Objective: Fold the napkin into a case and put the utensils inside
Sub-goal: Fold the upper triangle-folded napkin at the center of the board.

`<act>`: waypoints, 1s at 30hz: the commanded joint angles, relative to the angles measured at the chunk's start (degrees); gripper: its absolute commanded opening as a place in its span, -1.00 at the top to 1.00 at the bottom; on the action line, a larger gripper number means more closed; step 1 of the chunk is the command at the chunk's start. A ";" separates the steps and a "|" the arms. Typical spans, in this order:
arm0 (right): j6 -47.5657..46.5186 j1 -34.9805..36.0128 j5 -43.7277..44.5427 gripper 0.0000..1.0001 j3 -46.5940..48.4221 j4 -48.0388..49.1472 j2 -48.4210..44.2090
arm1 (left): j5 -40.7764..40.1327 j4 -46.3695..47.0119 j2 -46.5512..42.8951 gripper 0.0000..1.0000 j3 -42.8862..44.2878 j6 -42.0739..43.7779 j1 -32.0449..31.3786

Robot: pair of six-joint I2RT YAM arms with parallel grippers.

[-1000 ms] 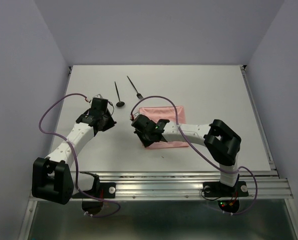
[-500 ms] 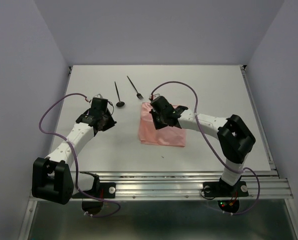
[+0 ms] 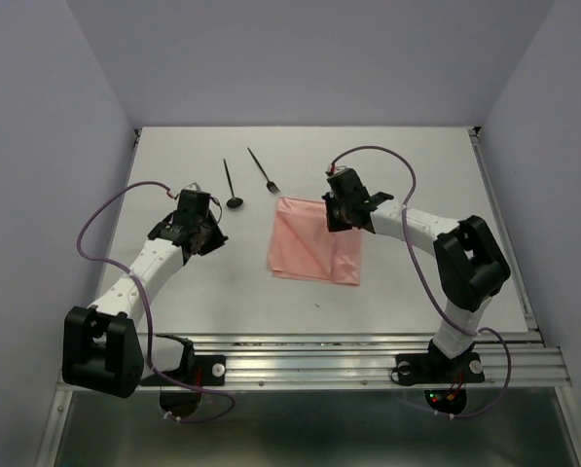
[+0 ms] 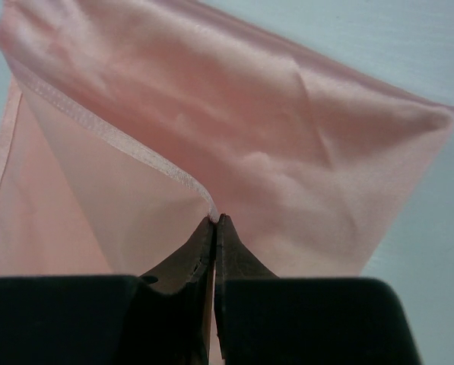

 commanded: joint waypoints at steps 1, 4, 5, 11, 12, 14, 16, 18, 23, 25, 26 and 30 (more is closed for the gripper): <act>-2.44 -3.34 0.68 0.99 0.01 3.13 0.16 | 0.20 1.39 -0.12 0.96 -0.79 1.30 0.20; -2.79 -5.10 0.24 0.99 0.01 3.13 0.69 | 0.20 1.48 0.14 0.96 -0.62 1.21 0.20; -2.97 -6.15 -0.11 0.99 0.01 3.13 0.95 | 0.28 1.48 0.14 0.96 -0.44 1.30 0.20; -3.41 -7.39 -0.20 0.99 0.53 3.48 1.83 | 0.64 1.39 0.75 0.96 0.17 1.48 0.20; -3.58 -7.39 -0.11 0.99 0.71 3.48 1.92 | 0.64 1.30 0.84 0.97 0.26 1.48 0.20; -3.76 -7.39 0.15 0.99 1.24 3.39 2.36 | 0.64 1.48 1.11 0.96 0.43 1.57 0.20; -3.93 -7.39 0.68 0.99 1.50 3.39 2.53 | 0.81 1.56 1.37 0.96 0.44 1.65 0.20; -4.11 -7.39 1.03 0.99 2.03 3.39 2.89 | 1.08 1.65 1.46 0.96 0.52 1.74 0.20; -4.37 -7.39 0.07 0.99 3.08 3.39 3.33 | 1.52 2.00 1.98 0.96 0.61 1.74 0.20; -4.29 -7.39 -1.25 0.99 3.70 3.48 3.41 | 1.69 2.09 2.07 0.96 0.70 1.74 0.20; -4.29 -7.39 -1.60 0.99 3.79 3.39 3.41 | 1.78 2.18 2.07 0.96 0.61 1.74 0.20; -4.20 -7.39 -3.36 0.99 4.31 3.48 3.59 | 1.78 2.27 2.16 0.97 0.61 1.74 0.20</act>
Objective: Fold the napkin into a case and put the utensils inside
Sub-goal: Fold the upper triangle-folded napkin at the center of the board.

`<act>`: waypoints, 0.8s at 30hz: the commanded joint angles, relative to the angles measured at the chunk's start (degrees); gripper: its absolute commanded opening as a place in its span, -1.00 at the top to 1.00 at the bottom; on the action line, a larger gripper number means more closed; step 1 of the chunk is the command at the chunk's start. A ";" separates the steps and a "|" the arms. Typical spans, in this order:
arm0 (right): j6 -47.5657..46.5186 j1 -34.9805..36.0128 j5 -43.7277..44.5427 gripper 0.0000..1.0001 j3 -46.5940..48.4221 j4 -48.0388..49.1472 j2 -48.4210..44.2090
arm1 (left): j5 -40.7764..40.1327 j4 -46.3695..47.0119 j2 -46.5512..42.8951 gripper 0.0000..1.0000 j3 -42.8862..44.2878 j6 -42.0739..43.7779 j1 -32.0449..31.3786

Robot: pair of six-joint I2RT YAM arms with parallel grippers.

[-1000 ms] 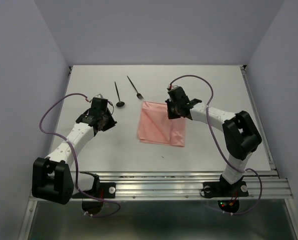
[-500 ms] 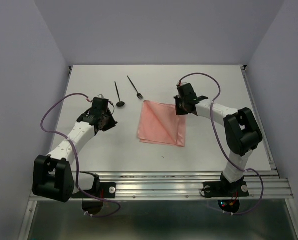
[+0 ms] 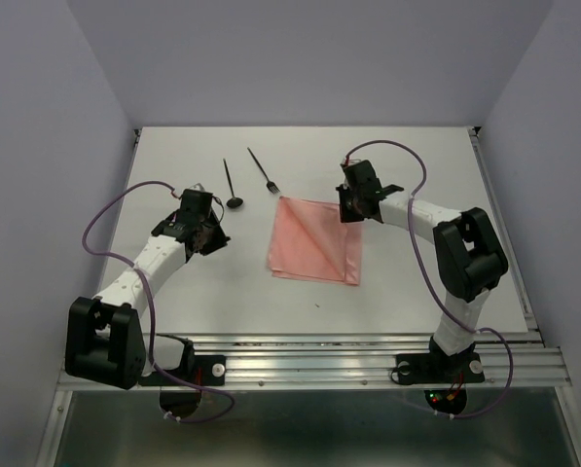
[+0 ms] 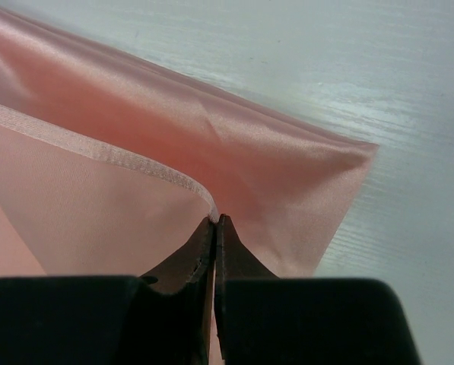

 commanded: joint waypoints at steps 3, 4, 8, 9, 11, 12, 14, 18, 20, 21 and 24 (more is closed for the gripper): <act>-0.68 0.11 -1.74 0.99 3.46 2.19 0.79 | 0.08 1.11 -0.37 0.97 0.44 0.91 0.20; -0.77 0.11 -1.66 0.99 3.64 2.19 0.97 | 0.16 1.11 -0.37 0.96 0.35 0.91 0.20; -1.65 0.11 -1.30 0.99 4.96 2.10 2.11 | 0.16 1.02 -0.46 0.97 0.09 0.91 0.20; -2.08 0.11 -1.04 0.98 5.22 2.10 2.72 | 0.16 1.02 -0.55 0.97 0.00 0.91 0.20; -2.44 0.11 -0.16 0.98 6.01 1.93 3.08 | 0.16 1.02 -0.55 0.97 0.00 0.82 0.20; -2.87 0.11 0.01 0.98 6.36 1.84 3.34 | 0.16 1.11 -0.55 0.97 -0.09 0.82 0.20; -3.23 0.11 0.54 0.97 7.24 1.49 4.22 | 0.16 1.11 -0.55 0.97 -0.09 0.82 0.20; -3.67 0.11 1.33 0.98 7.77 1.22 4.84 | 0.07 0.93 -0.55 0.97 0.00 0.82 0.20; -3.67 0.11 2.73 0.98 7.60 1.22 4.66 | 0.07 0.93 -0.55 0.97 0.00 0.82 0.20; -3.67 0.11 3.78 0.98 7.25 1.22 4.49 | 0.07 0.85 -0.55 0.97 -0.09 0.82 0.20; -3.84 0.11 5.28 0.97 6.90 1.22 3.96 | 0.07 0.93 -0.46 0.97 -0.18 0.82 0.20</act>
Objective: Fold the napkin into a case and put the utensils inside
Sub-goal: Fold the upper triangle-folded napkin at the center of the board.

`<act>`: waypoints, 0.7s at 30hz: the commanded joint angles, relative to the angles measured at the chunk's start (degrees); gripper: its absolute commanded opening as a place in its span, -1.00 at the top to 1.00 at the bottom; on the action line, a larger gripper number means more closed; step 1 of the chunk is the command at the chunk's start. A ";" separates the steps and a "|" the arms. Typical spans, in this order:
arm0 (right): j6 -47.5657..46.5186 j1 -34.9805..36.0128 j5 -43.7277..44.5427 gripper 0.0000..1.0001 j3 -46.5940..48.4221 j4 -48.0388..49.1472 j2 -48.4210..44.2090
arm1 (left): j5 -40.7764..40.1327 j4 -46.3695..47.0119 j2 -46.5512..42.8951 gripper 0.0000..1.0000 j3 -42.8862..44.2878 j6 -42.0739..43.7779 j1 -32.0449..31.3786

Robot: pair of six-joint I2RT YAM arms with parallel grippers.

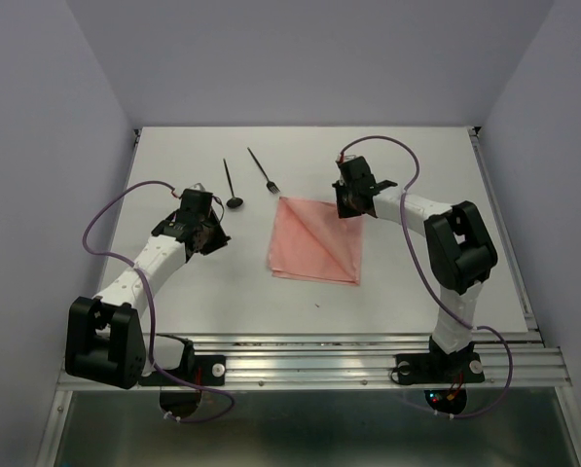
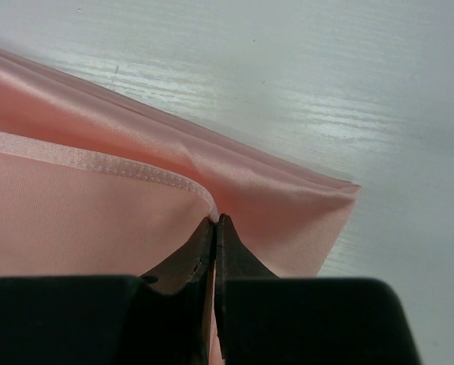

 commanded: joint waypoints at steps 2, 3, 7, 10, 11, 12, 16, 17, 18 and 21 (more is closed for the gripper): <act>-1.03 0.11 3.91 0.98 2.00 1.16 -0.78 | -0.03 0.69 -0.42 0.97 -0.18 0.82 0.20; -1.02 0.11 4.00 0.98 2.00 1.16 -0.70 | -0.03 0.78 -0.42 0.97 -0.18 0.82 0.20; -1.02 0.11 4.44 0.97 2.17 1.16 -0.35 | -0.03 0.69 -0.33 0.97 -0.18 0.82 0.20; -0.94 0.11 4.53 0.96 2.35 1.16 -0.08 | -0.04 0.69 -0.59 0.96 -0.27 0.91 0.20; -0.94 0.11 4.53 0.95 2.35 1.16 0.01 | -0.03 0.69 -0.59 0.97 -0.35 0.82 0.20; -0.94 0.11 4.53 0.95 2.44 1.16 0.01 | -0.12 0.78 -0.68 0.97 -0.53 0.82 0.20; -1.11 0.11 4.79 0.87 2.61 1.16 0.18 | -0.03 0.87 -0.68 0.97 -0.71 0.82 0.20; -1.11 0.11 4.97 0.79 2.70 1.16 0.18 | -0.03 0.78 -0.68 0.97 -0.71 0.82 0.20; -1.03 0.11 5.14 0.63 2.61 1.16 0.18 | -0.03 0.78 -0.68 0.97 -0.71 0.82 0.20; -0.85 0.11 6.28 0.40 2.44 1.24 -0.61 | -0.12 0.87 -0.77 0.97 -0.71 0.82 0.20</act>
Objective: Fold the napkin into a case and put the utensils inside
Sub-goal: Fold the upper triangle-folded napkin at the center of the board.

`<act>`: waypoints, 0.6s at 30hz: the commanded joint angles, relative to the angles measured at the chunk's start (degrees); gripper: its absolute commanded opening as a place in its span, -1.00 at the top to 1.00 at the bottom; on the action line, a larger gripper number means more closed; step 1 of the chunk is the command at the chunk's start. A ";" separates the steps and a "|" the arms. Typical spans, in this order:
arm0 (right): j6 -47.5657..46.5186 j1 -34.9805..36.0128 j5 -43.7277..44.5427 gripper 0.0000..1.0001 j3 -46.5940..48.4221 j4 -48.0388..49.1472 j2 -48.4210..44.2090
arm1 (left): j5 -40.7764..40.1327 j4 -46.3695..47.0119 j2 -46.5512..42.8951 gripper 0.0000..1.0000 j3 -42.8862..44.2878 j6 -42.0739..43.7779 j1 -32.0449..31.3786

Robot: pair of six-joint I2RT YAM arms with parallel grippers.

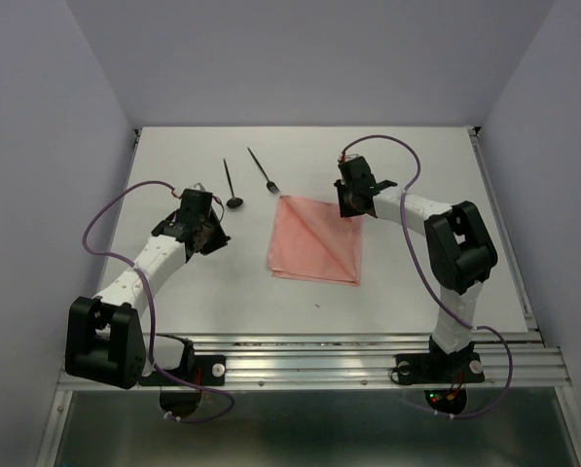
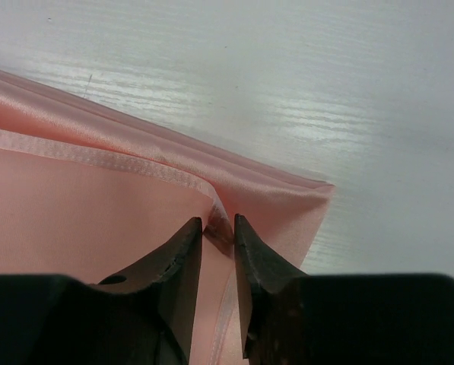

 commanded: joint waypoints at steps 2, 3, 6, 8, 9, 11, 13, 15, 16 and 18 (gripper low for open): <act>-0.39 0.11 2.92 0.35 2.24 1.20 -1.39 | -0.03 1.04 -0.79 0.97 -0.62 0.74 0.20; -0.39 0.11 3.27 0.35 2.15 1.20 -1.66 | 1.53 1.22 -0.70 0.96 -0.36 0.65 0.20; -0.13 0.11 3.98 0.27 1.98 1.20 -2.54 | 4.78 2.71 0.17 0.96 0.78 0.21 0.02; 0.14 0.11 4.15 0.26 1.71 1.20 -2.98 | 5.33 3.24 1.49 0.96 2.01 0.03 -0.77; 0.31 0.11 4.24 0.26 1.63 1.20 -3.24 | 5.33 3.33 2.10 0.96 3.76 0.03 -1.20; 1.10 0.11 4.68 0.26 1.10 1.20 -4.30 | 5.33 3.33 4.03 0.96 5.70 -0.06 -2.69; 2.33 0.11 6.16 0.25 0.57 1.20 -5.78 | 4.98 3.42 5.53 0.96 8.50 -0.06 -3.84; 3.03 0.11 6.96 0.25 -0.48 1.20 -6.93 | 5.06 3.59 8.16 0.97 11.23 -0.14 -5.60; 3.21 0.11 7.31 0.25 -0.92 1.03 -7.46 | 5.15 3.86 9.04 0.96 12.12 -0.14 -6.30; 3.82 0.11 7.67 0.25 -1.97 0.67 -9.30 | 5.24 4.29 12.38 0.97 14.83 -0.14 -8.40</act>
